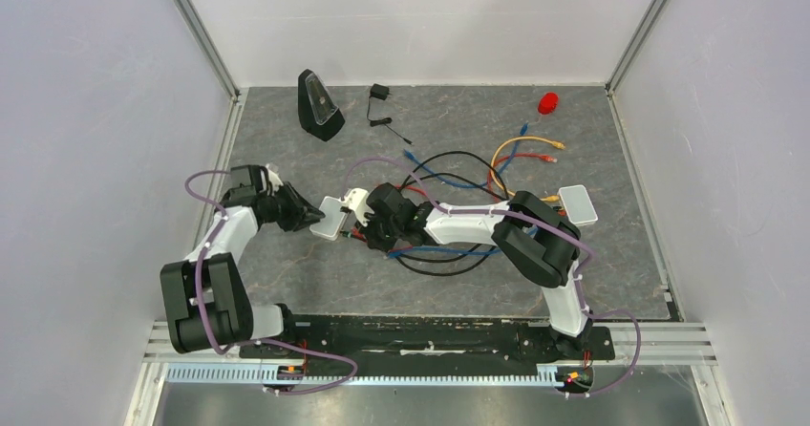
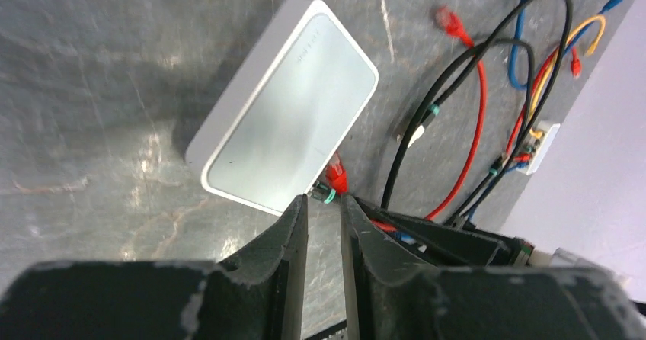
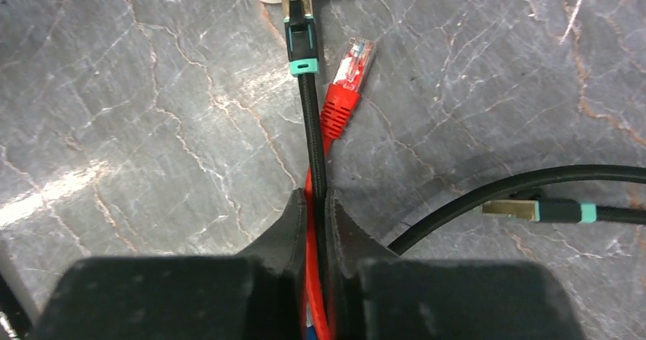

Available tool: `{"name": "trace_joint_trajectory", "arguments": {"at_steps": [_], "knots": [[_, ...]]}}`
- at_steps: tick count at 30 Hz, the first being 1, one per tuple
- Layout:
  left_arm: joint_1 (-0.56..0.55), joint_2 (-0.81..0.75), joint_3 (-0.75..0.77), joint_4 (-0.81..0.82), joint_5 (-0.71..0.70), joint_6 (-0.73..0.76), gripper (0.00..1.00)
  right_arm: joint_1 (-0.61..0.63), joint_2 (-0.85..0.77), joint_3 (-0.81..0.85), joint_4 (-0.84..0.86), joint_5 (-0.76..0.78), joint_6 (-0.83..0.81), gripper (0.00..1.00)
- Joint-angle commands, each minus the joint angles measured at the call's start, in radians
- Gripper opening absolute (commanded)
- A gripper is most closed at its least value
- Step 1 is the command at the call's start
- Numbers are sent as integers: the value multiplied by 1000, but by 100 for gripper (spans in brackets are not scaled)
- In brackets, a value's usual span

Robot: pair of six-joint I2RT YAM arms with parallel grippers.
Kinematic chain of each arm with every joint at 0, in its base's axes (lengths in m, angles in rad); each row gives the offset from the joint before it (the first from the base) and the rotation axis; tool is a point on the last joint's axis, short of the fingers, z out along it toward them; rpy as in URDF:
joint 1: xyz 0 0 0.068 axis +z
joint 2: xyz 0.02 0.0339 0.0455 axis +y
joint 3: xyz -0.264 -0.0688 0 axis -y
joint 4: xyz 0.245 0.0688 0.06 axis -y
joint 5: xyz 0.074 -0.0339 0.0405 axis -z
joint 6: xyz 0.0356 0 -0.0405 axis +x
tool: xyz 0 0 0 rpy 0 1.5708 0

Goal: Insert the plug into the switch port
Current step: Insert the connector into the switch port.

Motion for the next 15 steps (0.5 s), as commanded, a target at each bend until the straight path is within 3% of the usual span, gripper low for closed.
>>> {"name": "trace_joint_trajectory", "arguments": {"at_steps": [1, 2, 4, 15], "knots": [[-11, -64, -87, 90, 77, -84, 29, -11, -20, 35, -19, -78, -16, 16], [-13, -77, -100, 89, 57, -82, 29, -11, -24, 35, -28, -55, -15, 27], [-14, -101, -123, 89, 19, -81, 29, -11, -49, 17, -30, -29, -12, 35], [-61, -198, -193, 105, -93, -131, 29, -2, -110, -34, 23, -120, 45, 31]]}}
